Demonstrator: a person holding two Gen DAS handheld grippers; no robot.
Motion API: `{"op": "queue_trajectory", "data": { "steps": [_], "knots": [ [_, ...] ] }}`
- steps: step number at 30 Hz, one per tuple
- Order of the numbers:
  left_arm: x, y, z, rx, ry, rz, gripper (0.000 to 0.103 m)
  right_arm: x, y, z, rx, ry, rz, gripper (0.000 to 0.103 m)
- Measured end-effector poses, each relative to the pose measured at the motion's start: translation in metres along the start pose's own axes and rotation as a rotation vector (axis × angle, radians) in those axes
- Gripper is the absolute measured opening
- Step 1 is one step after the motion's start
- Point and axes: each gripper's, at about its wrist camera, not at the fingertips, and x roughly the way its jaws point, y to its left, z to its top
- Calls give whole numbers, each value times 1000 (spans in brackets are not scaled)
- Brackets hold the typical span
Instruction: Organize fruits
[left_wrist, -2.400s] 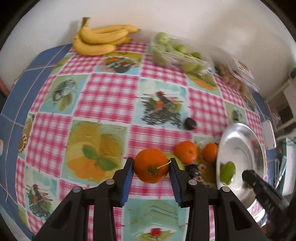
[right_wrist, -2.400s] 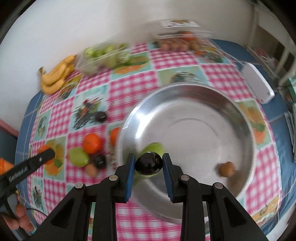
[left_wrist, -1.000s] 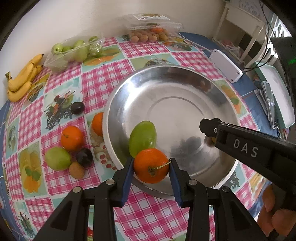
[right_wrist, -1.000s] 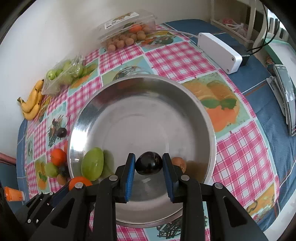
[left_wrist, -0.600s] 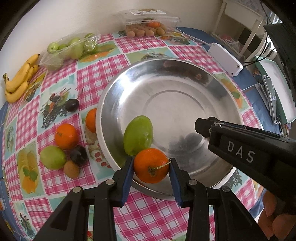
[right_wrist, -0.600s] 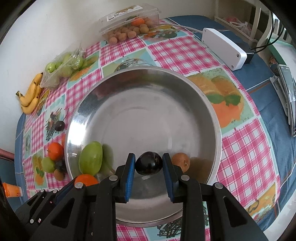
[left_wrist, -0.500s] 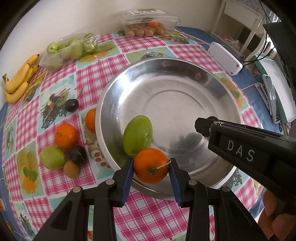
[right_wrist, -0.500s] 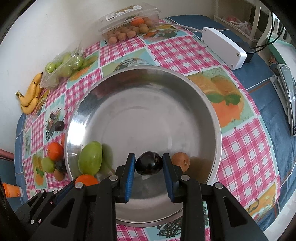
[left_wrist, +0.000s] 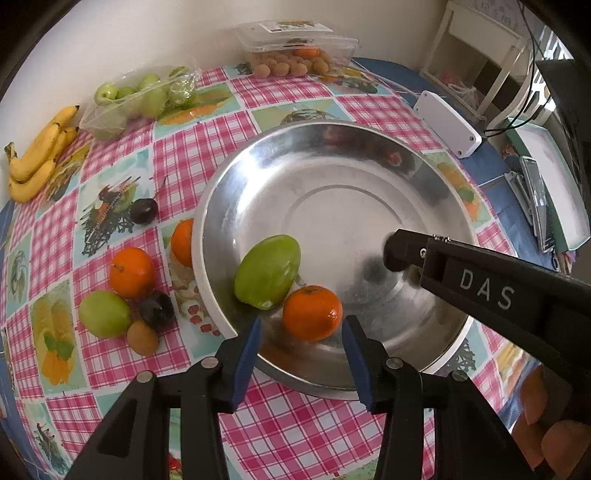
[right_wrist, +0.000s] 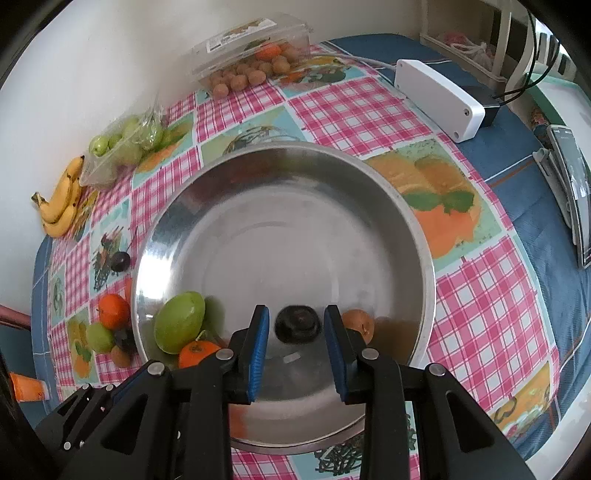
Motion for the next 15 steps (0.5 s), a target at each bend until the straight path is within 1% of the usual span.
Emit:
{"op": "queue_trajectory", "data": {
  "steps": [4,8,12,15],
  "knots": [
    [-8,5,2,-13,-15,-14,49,-8,0,2,3,-38,6,32],
    [-14,14,5,-47,-31,-9,49,-15,1,4,2,-68,13,32],
    [-18,35,6,-128,-34,7,49,-15,1,5,5,-69,14,32],
    [-19,54,5,-197,-32,34,49,-13,1,4,4,-60,12,32]
  ]
}}
